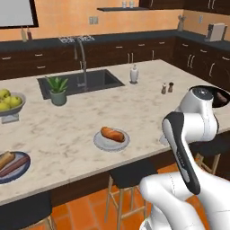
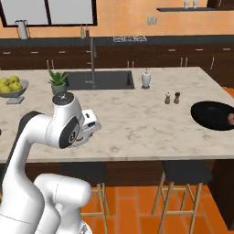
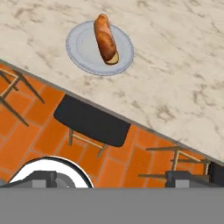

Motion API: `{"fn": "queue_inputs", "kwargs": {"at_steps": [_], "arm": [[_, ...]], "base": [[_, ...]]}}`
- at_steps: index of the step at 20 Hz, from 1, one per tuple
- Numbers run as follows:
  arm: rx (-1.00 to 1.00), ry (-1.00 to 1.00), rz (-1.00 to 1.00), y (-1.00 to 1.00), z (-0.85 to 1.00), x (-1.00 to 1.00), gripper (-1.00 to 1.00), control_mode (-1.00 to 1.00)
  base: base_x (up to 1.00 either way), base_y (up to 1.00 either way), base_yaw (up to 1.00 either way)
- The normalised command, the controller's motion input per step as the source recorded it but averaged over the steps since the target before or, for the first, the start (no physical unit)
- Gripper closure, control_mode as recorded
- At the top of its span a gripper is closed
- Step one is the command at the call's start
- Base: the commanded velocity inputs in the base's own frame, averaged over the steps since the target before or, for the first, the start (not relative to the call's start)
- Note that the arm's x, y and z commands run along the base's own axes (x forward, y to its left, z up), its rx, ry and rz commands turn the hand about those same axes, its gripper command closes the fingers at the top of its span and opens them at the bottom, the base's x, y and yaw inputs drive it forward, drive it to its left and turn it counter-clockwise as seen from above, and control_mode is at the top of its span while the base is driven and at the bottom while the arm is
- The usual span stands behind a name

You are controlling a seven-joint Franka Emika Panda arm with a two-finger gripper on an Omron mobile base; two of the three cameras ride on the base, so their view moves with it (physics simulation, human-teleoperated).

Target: Place one bun and one sausage from the bowl on each plate.

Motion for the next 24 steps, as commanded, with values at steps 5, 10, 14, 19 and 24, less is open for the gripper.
{"fn": "queue_inputs", "kwargs": {"at_steps": [5, 10, 14, 19, 24], "arm": [[0.0, 0.0, 0.0, 0.0, 0.0, 0.0, -1.0, 1.0], [0.0, 0.0, 0.0, 0.0, 0.0, 0.0, -1.0, 1.0], [0.0, 0.0, 0.0, 0.0, 0.0, 0.0, -1.0, 1.0], [0.0, 0.0, 0.0, 0.0, 0.0, 0.0, -1.0, 1.0], [0.0, 0.0, 0.0, 0.0, 0.0, 0.0, -1.0, 1.0]], "base": [[0.6, -1.0, -0.04], [0.7, -1.0, 0.0], [0.86, -1.0, 0.06], [0.53, -1.0, 0.07], [0.12, -1.0, 0.05]]}}
